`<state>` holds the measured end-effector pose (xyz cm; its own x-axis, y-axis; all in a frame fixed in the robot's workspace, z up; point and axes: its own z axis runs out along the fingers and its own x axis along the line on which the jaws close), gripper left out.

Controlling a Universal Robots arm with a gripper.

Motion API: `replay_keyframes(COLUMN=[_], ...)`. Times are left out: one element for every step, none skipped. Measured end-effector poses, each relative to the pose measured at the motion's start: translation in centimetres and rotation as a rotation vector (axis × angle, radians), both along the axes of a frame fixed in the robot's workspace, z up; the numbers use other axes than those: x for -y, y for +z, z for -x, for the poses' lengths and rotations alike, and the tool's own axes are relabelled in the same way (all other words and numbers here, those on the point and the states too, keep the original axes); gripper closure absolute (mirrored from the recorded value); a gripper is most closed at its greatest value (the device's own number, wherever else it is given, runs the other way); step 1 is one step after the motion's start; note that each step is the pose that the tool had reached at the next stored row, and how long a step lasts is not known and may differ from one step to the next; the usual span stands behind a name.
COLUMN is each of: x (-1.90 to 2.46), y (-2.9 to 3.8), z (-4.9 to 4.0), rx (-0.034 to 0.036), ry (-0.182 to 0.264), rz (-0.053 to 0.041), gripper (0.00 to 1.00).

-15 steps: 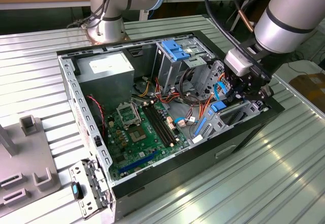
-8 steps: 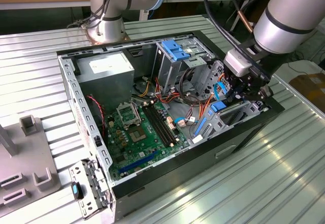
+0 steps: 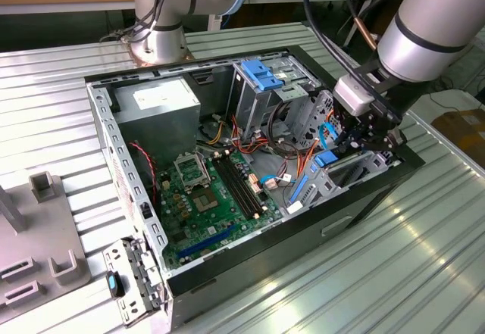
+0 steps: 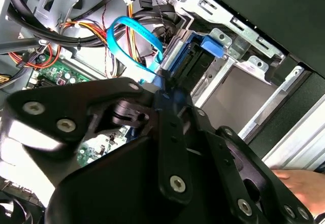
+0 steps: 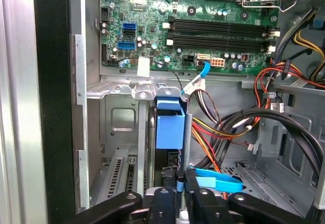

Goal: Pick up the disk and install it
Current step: 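Insert the first disk wire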

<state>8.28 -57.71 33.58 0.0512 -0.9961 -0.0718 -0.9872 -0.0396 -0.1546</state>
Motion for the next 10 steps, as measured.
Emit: replay_keyframes(x=[0.0, 0.0, 0.0, 0.0, 0.0, 0.0, 0.0, 0.0, 0.0, 0.0], y=[0.01, 0.05, 0.05, 0.05, 0.08, 0.41, 0.85, 1.36, 1.72, 1.87], z=[0.0, 0.0, 0.0, 0.0, 0.0, 0.0, 0.0, 0.0, -0.01, -0.01], rx=[0.0, -0.0002, -0.0002, -0.0002, -0.0003, -0.0002, -0.0002, -0.0002, -0.0002, -0.0002], ry=[0.0, 0.0, 0.0, 0.0, 0.0, 0.0, 0.0, 0.0, 0.0, 0.0], rz=[0.0002, 0.0011, 0.0011, 0.0012, 0.0013, 0.001, 0.0011, 0.0011, 0.0012, 0.0011], gripper=[0.77, 0.65, 0.58, 0.58, 0.58, 0.58, 0.58, 0.58, 0.58, 0.58])
